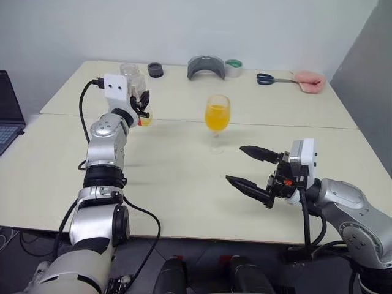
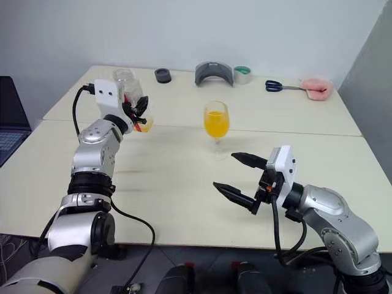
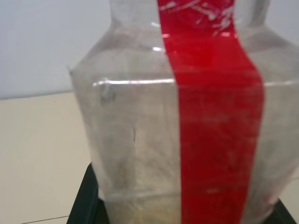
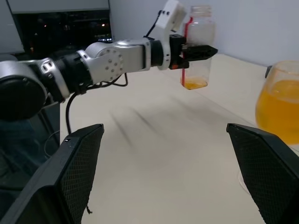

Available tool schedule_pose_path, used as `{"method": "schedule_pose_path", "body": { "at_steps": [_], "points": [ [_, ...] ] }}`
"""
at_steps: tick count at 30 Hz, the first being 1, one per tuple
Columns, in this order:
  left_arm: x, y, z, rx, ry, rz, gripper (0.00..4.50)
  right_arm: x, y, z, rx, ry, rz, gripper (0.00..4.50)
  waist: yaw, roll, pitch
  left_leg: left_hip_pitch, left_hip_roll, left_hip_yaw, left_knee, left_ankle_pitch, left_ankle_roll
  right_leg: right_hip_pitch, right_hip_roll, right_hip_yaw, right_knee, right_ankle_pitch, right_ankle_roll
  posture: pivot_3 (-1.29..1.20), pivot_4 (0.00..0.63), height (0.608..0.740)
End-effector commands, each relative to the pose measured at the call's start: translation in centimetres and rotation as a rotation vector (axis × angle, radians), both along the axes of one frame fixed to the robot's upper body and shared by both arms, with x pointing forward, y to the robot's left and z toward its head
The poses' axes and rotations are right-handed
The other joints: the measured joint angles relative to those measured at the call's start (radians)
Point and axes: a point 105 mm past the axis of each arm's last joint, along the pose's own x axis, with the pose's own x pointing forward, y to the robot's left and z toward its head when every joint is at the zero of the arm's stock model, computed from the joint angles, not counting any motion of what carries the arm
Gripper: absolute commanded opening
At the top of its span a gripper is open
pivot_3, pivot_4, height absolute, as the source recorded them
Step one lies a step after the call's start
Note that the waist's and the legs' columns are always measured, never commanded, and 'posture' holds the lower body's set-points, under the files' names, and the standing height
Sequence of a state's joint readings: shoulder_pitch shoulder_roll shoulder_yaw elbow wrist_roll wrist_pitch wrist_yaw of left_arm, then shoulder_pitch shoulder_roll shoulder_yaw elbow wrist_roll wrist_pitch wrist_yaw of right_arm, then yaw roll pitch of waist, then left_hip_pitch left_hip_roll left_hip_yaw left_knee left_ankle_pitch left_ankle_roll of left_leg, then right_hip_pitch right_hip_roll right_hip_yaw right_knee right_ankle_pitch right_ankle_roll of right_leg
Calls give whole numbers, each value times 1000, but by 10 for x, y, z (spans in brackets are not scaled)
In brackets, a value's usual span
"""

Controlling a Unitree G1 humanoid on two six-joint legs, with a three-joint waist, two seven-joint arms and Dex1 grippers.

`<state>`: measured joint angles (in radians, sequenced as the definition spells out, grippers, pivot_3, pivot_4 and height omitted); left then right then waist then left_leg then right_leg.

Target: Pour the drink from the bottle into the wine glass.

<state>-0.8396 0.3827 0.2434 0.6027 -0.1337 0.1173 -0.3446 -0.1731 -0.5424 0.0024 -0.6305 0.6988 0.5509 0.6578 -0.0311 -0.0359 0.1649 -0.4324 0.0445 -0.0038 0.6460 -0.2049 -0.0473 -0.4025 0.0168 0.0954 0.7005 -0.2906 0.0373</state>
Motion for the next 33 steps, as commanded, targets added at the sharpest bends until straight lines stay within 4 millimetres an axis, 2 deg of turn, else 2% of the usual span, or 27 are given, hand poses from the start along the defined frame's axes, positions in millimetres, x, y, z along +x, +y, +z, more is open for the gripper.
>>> {"method": "schedule_pose_path", "body": {
  "at_steps": [1,6,13,21,22,26,29,33],
  "points": [
    [-7,-6,-6,-51,-41,-44,1653,1,2,7,16,-40,-4,4500,0,0,0,0,0,0,0,0,0,0,0,0,0,0,0,0,150,740],
    [-9,-1,-35,-30,-4,-37,1653,2,3,7,23,-37,-21,4500,0,0,0,0,0,0,0,0,0,0,1,0,0,0,0,0,150,740],
    [-6,-4,-54,60,11,-39,1653,2,4,9,33,-39,-34,4500,0,-1,0,0,0,0,0,0,0,0,1,0,0,0,0,0,150,740],
    [-6,-6,-69,39,36,-44,4269,4,5,8,36,-43,-50,4500,-1,-1,0,0,0,0,-1,0,0,0,1,0,-1,0,0,0,150,740],
    [-7,-6,-70,42,39,-44,4467,4,5,7,34,-42,-54,4500,-1,-1,0,0,0,0,-1,0,0,0,1,0,-1,0,0,0,150,740],
    [-13,-3,-79,67,76,-27,4467,2,0,-3,30,-8,-108,4500,-1,-1,0,0,0,0,-1,0,0,0,1,0,-1,0,0,0,150,740],
    [-26,3,-84,49,85,2,4467,-1,-9,-18,32,60,-184,4500,-2,0,0,0,1,0,-2,0,0,-1,1,0,-1,0,0,0,150,740],
    [-68,1,-93,15,120,30,4467,0,-39,-43,34,151,-438,4500,-4,0,-1,0,2,0,-2,0,0,0,0,1,-1,0,0,0,150,740]
  ]
}}
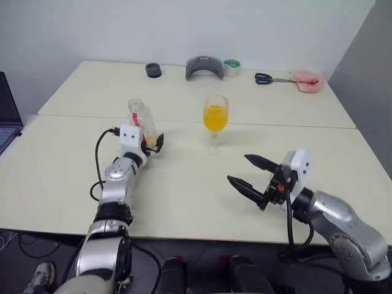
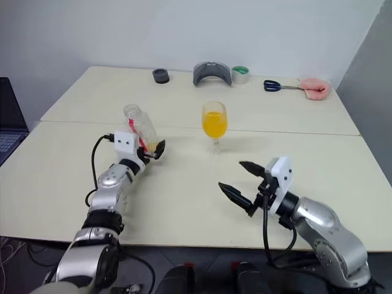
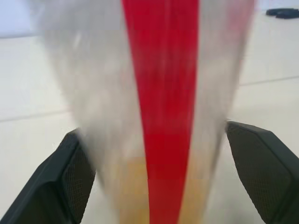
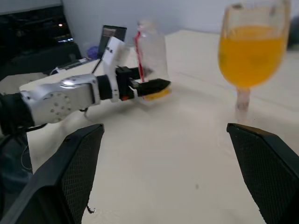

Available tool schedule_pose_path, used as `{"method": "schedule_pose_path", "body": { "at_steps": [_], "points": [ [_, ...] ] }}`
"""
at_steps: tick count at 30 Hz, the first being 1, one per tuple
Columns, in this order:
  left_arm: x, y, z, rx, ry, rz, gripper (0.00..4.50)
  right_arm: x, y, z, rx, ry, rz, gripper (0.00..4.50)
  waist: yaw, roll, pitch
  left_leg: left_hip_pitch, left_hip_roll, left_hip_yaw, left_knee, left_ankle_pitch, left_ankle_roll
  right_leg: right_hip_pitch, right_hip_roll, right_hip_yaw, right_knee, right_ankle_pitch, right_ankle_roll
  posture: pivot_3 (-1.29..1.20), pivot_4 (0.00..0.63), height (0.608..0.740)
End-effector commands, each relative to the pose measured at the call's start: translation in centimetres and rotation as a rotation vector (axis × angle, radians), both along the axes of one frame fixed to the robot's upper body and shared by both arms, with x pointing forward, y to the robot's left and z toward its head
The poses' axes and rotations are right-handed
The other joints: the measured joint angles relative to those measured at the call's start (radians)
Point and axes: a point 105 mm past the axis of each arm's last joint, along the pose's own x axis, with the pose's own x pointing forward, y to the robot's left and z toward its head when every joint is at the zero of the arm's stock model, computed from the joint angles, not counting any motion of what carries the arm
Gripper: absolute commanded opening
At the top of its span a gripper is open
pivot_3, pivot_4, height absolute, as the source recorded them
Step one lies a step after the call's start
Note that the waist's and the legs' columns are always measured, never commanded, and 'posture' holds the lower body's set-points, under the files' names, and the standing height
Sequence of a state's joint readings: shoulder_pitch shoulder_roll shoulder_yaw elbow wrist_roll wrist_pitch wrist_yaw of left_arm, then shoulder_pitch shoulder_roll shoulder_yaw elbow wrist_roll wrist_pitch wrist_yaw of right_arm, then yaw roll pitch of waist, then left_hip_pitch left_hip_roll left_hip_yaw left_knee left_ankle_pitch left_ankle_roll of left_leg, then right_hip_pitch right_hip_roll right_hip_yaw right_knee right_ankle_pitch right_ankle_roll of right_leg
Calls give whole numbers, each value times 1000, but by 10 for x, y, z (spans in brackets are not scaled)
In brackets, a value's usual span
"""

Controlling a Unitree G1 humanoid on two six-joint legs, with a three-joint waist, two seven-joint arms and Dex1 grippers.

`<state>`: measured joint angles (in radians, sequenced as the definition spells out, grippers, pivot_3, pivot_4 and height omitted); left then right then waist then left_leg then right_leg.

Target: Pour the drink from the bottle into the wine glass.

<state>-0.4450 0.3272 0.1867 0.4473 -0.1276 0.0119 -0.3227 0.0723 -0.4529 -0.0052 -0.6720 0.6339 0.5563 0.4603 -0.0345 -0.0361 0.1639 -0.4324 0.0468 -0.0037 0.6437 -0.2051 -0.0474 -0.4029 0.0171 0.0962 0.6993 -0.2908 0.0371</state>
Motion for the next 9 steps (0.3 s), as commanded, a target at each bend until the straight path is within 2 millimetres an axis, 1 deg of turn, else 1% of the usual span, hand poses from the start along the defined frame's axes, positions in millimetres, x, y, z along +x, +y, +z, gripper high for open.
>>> {"method": "schedule_pose_path", "body": {
  "at_steps": [1,6,9],
  "points": [
    [-25,-5,16,-40,-19,20,4467,5,-24,2,-47,-28,-207,4500,0,0,0,0,0,0,0,0,0,-1,-1,0,0,0,0,0,150,740],
    [-60,-16,17,-19,53,34,4467,13,-51,-6,-80,-26,-476,4500,2,0,0,1,0,0,1,0,0,1,0,0,0,-1,3,0,150,740],
    [-72,-25,23,-10,63,31,4467,16,-58,-10,-114,-28,-586,4500,2,0,0,2,0,1,1,0,0,1,0,1,0,-1,3,0,150,740]
  ]
}}
